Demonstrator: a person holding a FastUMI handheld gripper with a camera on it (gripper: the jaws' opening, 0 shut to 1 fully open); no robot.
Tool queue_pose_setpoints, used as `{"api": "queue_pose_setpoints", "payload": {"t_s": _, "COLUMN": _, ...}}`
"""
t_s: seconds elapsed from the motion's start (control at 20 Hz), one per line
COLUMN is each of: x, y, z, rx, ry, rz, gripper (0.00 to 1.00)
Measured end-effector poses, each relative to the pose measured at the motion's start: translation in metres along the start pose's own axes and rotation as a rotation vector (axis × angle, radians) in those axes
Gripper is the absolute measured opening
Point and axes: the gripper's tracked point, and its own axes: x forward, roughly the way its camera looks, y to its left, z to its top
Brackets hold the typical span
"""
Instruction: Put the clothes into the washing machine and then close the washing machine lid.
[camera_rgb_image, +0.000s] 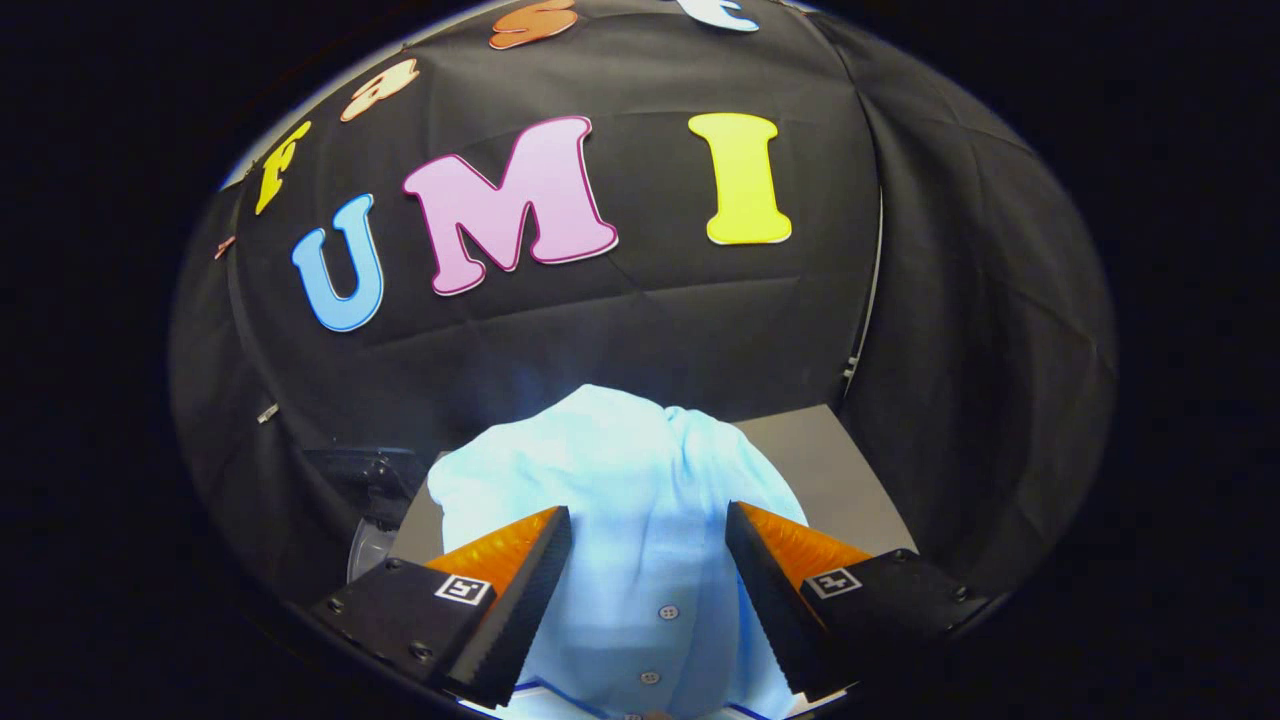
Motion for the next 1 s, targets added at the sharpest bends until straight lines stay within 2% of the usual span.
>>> {"api": "queue_pose_setpoints", "payload": {"t_s": 0.35, "x": 0.015, "y": -0.006, "z": -0.017, "rx": 0.019, "ry": 0.085, "rz": -0.026, "gripper": 0.98}}
{"api": "queue_pose_setpoints", "payload": {"t_s": 0.6, "x": 0.022, "y": -0.001, "z": -0.023, "rx": -0.082, "ry": 0.127, "rz": -0.065, "gripper": 0.98}}
{"api": "queue_pose_setpoints", "payload": {"t_s": 0.7, "x": 0.024, "y": 0.010, "z": -0.024, "rx": -0.096, "ry": 0.142, "rz": -0.028, "gripper": 0.88}}
{"api": "queue_pose_setpoints", "payload": {"t_s": 0.75, "x": 0.026, "y": 0.017, "z": -0.025, "rx": -0.089, "ry": 0.152, "rz": -0.002, "gripper": 0.71}}
{"api": "queue_pose_setpoints", "payload": {"t_s": 0.8, "x": 0.026, "y": 0.021, "z": -0.025, "rx": -0.075, "ry": 0.162, "rz": 0.026, "gripper": 0.62}}
{"api": "queue_pose_setpoints", "payload": {"t_s": 0.95, "x": 0.028, "y": 0.021, "z": -0.028, "rx": -0.095, "ry": 0.164, "rz": 0.029, "gripper": 0.31}}
{"api": "queue_pose_setpoints", "payload": {"t_s": 1.0, "x": 0.027, "y": 0.021, "z": -0.027, "rx": -0.109, "ry": 0.155, "rz": 0.024, "gripper": 0.31}}
